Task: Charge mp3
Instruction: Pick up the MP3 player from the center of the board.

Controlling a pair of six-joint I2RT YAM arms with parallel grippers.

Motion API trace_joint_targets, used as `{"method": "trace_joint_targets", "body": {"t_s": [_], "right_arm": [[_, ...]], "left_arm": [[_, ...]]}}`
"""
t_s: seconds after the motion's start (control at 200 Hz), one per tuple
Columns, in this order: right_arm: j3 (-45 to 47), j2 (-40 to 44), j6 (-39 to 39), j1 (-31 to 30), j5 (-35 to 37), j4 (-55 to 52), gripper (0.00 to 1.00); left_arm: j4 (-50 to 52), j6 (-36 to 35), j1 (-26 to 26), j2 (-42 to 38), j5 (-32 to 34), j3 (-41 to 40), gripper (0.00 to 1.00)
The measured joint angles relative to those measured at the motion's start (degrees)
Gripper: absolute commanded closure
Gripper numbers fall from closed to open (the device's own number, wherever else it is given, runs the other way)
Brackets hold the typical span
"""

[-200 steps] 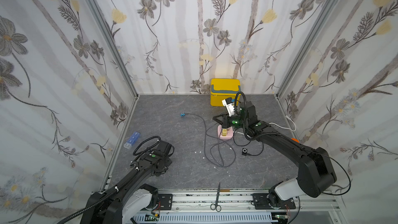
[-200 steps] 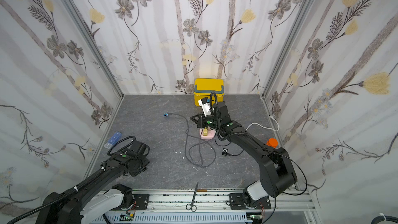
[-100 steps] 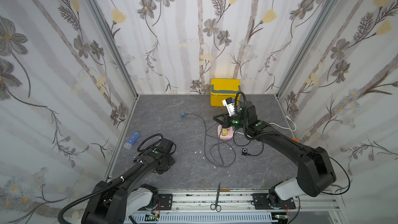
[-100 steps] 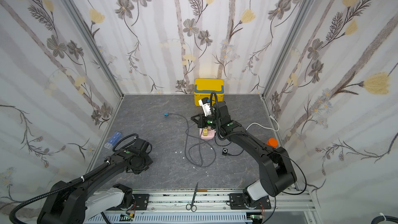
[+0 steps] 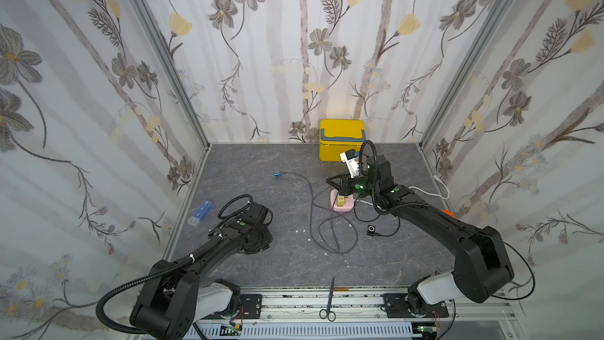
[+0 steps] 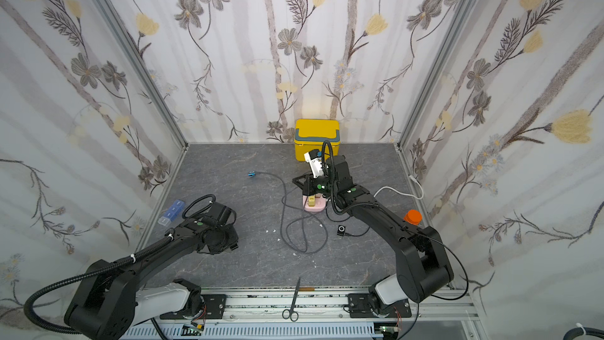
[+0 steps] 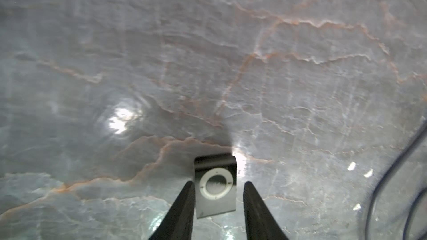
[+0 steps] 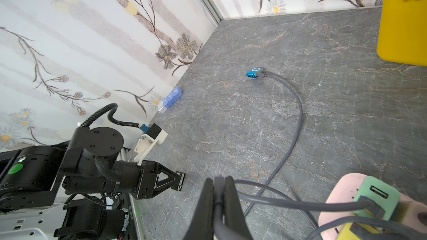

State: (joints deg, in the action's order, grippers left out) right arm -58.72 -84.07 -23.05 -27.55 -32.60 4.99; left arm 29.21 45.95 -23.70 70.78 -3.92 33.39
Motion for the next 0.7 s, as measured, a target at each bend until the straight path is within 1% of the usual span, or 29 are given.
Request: {"method": "trace_joint_targets", "body": {"t_s": [0.245,0.335,0.405,0.5,0.604,0.699], "right_arm": [[1.6,1.3,0.2,0.5,0.4,-0.7,1.00],[2.1,1.7,0.2,0.8,1.0,-0.7,1.00],[2.4,1.9,0.2,0.9,1.0,-0.8,1.00],[2.6,1.9,0.2,1.0,1.1,-0.7,1.00],[2.9,1.9,0.2,1.1,1.0,-0.5,1.00],[3.5,2.1,0.2,1.1,1.0,-0.4,1.00]], "left_arm": [[-0.1,-8.9,-3.6,10.4,-0.6,8.4,0.56],[1.6,-11.9,-5.4,12.9,0.9,11.6,0.55],[2.9,-13.5,-6.5,12.8,2.1,13.6,0.53],[4.4,-15.0,-7.0,10.8,3.6,14.8,0.51],[6.5,-16.1,-7.0,8.1,5.0,14.6,0.47],[6.7,-16.9,-7.1,6.8,4.9,12.4,0.43]]}}
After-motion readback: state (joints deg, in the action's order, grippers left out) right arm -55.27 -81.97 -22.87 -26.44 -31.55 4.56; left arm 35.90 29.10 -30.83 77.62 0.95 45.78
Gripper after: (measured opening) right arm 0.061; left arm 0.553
